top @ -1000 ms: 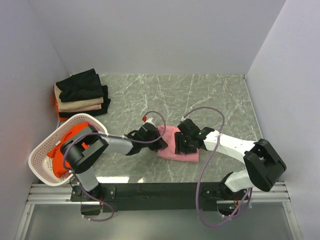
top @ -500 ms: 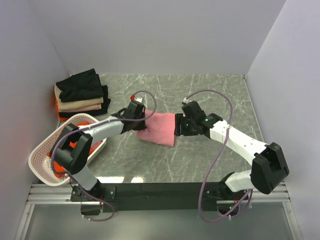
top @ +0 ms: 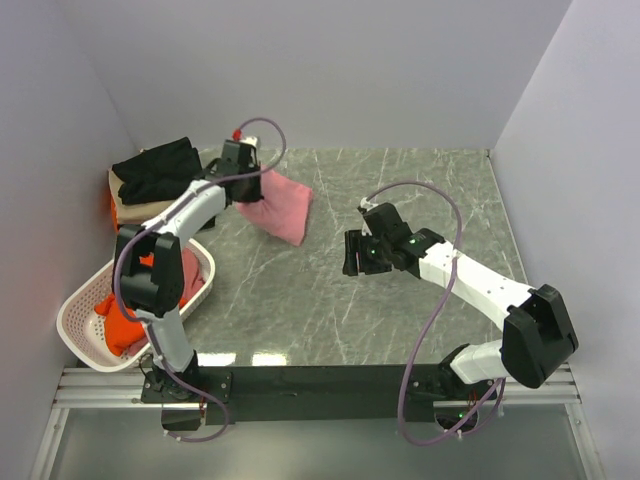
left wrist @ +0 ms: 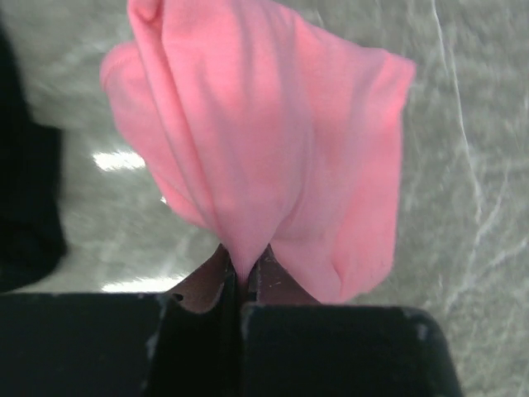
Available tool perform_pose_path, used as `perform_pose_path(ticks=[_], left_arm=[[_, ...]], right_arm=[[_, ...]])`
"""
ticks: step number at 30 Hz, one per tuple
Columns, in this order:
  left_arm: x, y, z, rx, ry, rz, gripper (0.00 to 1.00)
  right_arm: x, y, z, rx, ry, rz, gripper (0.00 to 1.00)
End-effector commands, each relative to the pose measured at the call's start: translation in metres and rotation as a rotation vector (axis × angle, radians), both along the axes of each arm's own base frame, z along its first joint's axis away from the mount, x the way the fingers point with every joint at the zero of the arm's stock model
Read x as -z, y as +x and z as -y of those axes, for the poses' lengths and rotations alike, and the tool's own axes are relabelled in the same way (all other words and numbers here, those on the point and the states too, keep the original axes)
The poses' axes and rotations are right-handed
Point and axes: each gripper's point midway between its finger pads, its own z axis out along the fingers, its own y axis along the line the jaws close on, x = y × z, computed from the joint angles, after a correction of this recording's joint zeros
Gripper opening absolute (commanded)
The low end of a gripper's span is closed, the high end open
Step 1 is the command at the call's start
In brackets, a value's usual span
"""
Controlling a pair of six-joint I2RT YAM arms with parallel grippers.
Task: Fold and stack the t-shirts
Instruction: Neatly place the folded tshirt to the corner
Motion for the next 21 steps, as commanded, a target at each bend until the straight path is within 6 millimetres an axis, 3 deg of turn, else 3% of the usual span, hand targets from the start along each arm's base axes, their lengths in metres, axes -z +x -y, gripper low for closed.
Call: perform_pose_path(ticks=[1,2,6,8,9,10,12,15,18,20,21], left_arm=[[-0.04,0.032,-0.017,0.023,0.002,0.086,0.0],[-0.045,0.039,-0.028,0.001,0.005,0.096,0.0],[-0.062,0.06,-0.042,0.004,-0.01,0.124,0.0],[-0.08,0.07,-0.051,-0.001,-0.013,0.164,0.0],[-0.077,0.072,-0.055,-0.003,-0.006,0.149,0.0],[-0.093,0.079,-0.058,-0.003,-0.012,0.177,0.0],[-0.093,0.084,-0.072,-0.018,-0.005,0.163,0.0],[-0.121,0.095,-0.088,-0.029,-0.011,0.22,0.0],[-0.131,0.101,-0.103,-0.036,-0.029,0.238,0.0],[-0.149,0.105,-0.113,-0.039,-0.045,0.273,0.0],[-0.154,0.106,-0.108,-0.011,-0.068,0.282,0.0]], right_arm=[[-0.001,0.002,-0.004,-0.03,0.028,0.03,0.66],[0.002,0.0,-0.004,-0.037,0.029,0.02,0.66],[0.013,-0.001,-0.008,-0.055,0.037,0.002,0.66],[0.018,-0.002,-0.009,-0.062,0.036,-0.011,0.66],[0.02,-0.002,-0.011,-0.065,0.041,-0.012,0.66],[0.022,-0.003,-0.011,-0.07,0.041,-0.019,0.66],[0.023,-0.004,-0.012,-0.074,0.047,-0.019,0.66],[0.026,-0.007,-0.011,-0.078,0.051,-0.025,0.66],[0.026,-0.009,-0.012,-0.082,0.059,-0.026,0.66],[0.029,-0.011,-0.012,-0.083,0.064,-0.034,0.66],[0.03,-0.011,-0.012,-0.084,0.064,-0.036,0.66]])
